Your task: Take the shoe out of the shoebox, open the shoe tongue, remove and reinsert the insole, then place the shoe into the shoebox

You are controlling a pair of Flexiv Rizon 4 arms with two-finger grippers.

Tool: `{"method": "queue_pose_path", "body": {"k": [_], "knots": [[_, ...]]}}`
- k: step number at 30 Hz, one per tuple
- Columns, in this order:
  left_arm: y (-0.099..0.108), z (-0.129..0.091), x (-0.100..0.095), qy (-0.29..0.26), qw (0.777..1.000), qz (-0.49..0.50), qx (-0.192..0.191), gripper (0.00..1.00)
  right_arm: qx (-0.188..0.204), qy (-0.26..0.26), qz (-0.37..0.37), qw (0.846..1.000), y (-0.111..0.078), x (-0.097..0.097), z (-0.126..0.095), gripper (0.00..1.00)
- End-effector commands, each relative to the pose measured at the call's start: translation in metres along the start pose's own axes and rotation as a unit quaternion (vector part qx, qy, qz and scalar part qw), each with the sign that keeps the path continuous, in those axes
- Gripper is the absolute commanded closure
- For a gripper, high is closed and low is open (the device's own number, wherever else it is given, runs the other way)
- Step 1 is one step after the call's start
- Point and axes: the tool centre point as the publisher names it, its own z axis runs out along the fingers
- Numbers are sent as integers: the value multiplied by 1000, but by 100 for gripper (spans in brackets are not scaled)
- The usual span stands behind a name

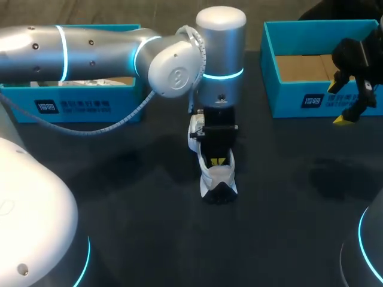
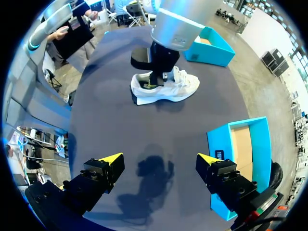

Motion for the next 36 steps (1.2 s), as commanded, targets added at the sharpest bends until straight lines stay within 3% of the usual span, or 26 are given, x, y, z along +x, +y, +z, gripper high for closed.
{"method": "queue_pose_path", "body": {"k": [1,5,14,28,36], "knots": [[-2,-19,7,-26,1000,2,-13,100,2,0,1,1000,0,0,1,0],[-2,-22,-7,-33,999,12,-16,100,2,0,1,1000,0,0,1,0],[-9,-2,-24,-29,999,30,-1,100,2,0,1,1000,0,0,1,0],[-5,30,-3,16,1000,12,12,100,2,0,1,1000,0,0,1,0],[-11,7,11,-22,1000,-8,-9,100,2,0,1,1000,0,0,1,0]]}}
